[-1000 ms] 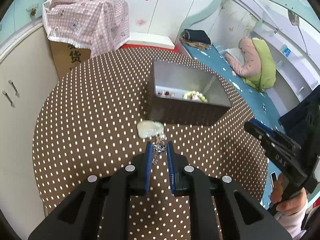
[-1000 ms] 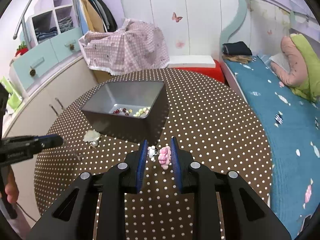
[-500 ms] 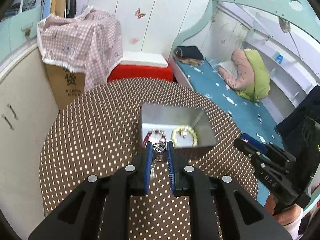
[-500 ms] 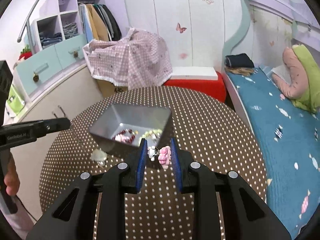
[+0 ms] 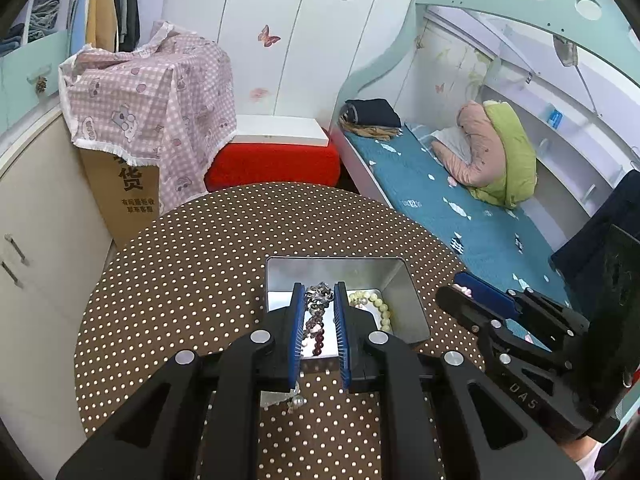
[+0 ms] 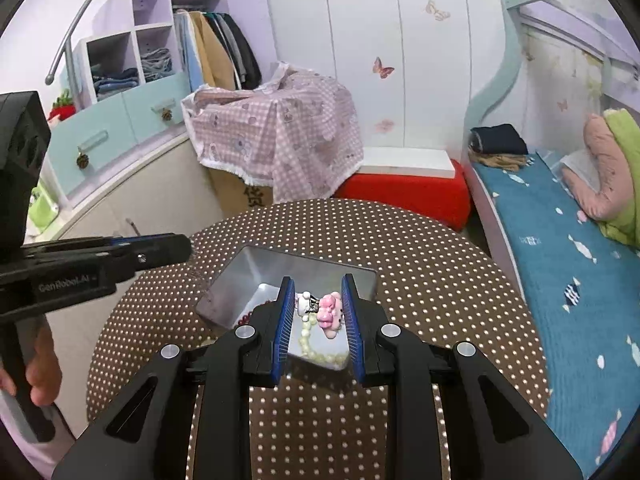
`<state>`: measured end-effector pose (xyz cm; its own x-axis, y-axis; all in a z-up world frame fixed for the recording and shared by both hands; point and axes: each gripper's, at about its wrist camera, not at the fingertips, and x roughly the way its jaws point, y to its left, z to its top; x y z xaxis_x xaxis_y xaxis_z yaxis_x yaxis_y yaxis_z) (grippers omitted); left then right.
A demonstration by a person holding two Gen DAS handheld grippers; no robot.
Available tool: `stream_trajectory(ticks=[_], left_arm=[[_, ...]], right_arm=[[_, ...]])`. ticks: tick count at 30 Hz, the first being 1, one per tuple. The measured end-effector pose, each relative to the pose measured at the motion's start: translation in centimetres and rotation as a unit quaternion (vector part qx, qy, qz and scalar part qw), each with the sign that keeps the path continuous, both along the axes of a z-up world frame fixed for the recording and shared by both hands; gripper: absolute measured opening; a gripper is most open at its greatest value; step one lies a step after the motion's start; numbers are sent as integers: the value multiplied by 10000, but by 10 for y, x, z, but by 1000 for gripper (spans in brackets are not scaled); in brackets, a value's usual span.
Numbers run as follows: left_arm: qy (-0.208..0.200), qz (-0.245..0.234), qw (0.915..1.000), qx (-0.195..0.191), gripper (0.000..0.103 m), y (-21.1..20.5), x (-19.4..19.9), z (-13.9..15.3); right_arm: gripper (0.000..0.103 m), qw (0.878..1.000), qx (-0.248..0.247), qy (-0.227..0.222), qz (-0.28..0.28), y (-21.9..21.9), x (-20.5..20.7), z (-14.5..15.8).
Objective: Organize jewelry
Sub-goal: 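Carry both charms into the grey box and open both tools, then raise both open tools out of the box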
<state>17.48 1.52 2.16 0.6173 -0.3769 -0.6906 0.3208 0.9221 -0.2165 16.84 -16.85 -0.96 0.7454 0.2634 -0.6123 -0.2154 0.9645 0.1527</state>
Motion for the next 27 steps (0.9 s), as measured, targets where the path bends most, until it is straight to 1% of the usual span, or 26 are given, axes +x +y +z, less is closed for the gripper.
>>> stream_trajectory(ticks=[6,7,8,9,10,11,12,13,19,27], left_arm=[[124,-15,9999,8,13,-6,16,-9],[129,20,9999,24,13,-7,19,-11],[103,46,9999,46,15,-7,19,-12],[57,98,9998,146,20,-9,20,-14],[67,127,9996,257,29,-10,21,-16],[95,142,9994,294,54,-10,22,-18],[110,153,9995,264,64,-10,22,-19],[102,147,9996,207,64,-8,21,-21],[252,251,9989,305,64,-4,24,-27],[381,271,9982,367,64,-1,19,-33]], right_arm=[[25,9998,58,149,108,5,17,-11],[26,9998,62,168,133,6,19,-13],[27,9996,73,192,171,6,21,-15],[27,9995,93,242,178,8,24,-16],[40,9994,114,283,172,7,25,-18],[54,9991,159,365,143,5,29,-21],[78,9990,186,393,90,3,31,-22],[80,9991,230,361,-29,-1,31,-24],[80,9980,329,519,-148,-15,34,-31],[80,9979,312,557,-117,-17,26,-32]])
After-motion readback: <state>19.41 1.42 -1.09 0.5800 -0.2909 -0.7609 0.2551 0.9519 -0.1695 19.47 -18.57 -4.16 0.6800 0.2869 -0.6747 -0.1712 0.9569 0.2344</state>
